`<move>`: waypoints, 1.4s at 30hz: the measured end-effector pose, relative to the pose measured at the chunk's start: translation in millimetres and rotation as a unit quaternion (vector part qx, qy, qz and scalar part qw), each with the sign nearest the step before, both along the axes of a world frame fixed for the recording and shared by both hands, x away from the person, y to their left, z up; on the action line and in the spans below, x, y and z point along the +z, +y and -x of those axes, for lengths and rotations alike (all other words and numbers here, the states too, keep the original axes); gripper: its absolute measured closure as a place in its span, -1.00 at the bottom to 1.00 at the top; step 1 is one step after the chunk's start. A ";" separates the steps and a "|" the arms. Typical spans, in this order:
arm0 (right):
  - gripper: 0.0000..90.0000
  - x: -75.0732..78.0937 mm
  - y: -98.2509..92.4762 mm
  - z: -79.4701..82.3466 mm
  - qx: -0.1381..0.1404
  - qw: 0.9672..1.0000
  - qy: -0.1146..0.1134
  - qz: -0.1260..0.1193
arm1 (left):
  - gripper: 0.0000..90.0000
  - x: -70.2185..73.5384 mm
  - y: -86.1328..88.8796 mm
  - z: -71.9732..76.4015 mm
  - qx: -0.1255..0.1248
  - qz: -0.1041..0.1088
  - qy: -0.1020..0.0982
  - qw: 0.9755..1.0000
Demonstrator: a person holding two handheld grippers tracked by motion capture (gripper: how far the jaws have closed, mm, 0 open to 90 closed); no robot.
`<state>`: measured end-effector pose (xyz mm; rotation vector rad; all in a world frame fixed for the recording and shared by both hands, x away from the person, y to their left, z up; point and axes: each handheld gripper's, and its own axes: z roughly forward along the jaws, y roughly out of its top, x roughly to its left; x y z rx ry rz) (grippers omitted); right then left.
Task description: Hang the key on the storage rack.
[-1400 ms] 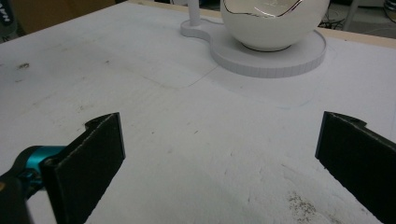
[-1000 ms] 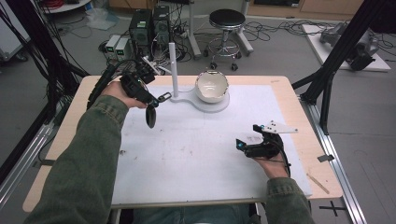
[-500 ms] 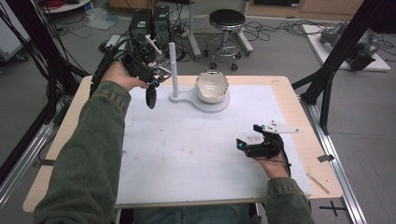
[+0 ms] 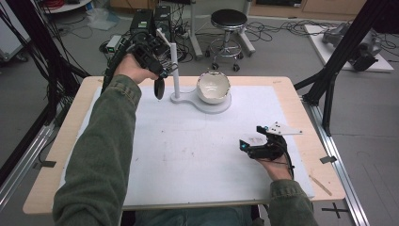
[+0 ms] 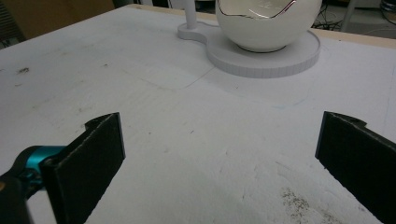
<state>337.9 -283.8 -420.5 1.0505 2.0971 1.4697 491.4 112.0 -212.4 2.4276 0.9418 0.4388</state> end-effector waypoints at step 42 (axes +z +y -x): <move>-0.99 -2.6 2.8 -1.2 0.014 1.000 0.002 0.009 | -0.32 -16.9 -1.7 -22.0 0.039 -0.008 0.008 0.999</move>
